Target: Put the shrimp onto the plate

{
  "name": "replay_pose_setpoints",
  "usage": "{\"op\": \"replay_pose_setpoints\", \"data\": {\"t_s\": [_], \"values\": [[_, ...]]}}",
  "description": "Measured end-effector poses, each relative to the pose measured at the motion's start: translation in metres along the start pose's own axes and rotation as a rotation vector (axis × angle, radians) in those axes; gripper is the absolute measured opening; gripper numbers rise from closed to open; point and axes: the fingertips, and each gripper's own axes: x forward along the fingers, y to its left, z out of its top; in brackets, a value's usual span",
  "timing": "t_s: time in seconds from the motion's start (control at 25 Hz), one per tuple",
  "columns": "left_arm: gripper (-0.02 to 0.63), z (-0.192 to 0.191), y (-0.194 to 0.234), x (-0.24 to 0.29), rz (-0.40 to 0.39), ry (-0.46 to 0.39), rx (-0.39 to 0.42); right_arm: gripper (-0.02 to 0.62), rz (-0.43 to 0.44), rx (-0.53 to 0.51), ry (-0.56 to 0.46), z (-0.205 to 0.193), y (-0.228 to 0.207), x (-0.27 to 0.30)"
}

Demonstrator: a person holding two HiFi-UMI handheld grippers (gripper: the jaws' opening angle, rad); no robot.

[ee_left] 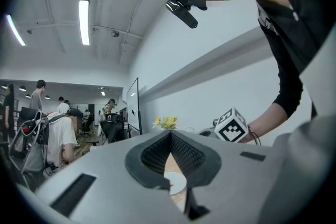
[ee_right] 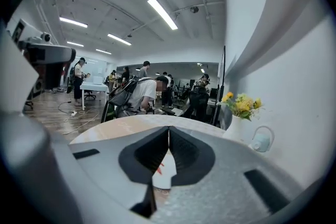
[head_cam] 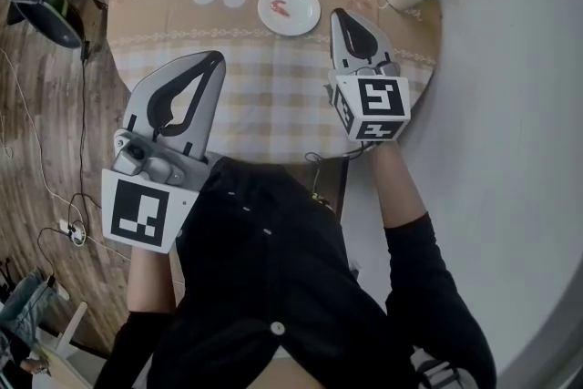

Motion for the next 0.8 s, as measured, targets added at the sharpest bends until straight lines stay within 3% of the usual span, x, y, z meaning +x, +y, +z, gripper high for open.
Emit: {"op": "replay_pose_setpoints", "data": {"t_s": [0.32, 0.8], "values": [[0.002, 0.015, -0.003, 0.006, -0.020, -0.031, 0.017, 0.002, -0.077, 0.001, -0.125, 0.054, -0.009, -0.046], [0.002, 0.020, -0.004, 0.007, -0.035, -0.030, 0.041, 0.002, -0.136, -0.041, -0.255, 0.087, -0.003, -0.103]]}}
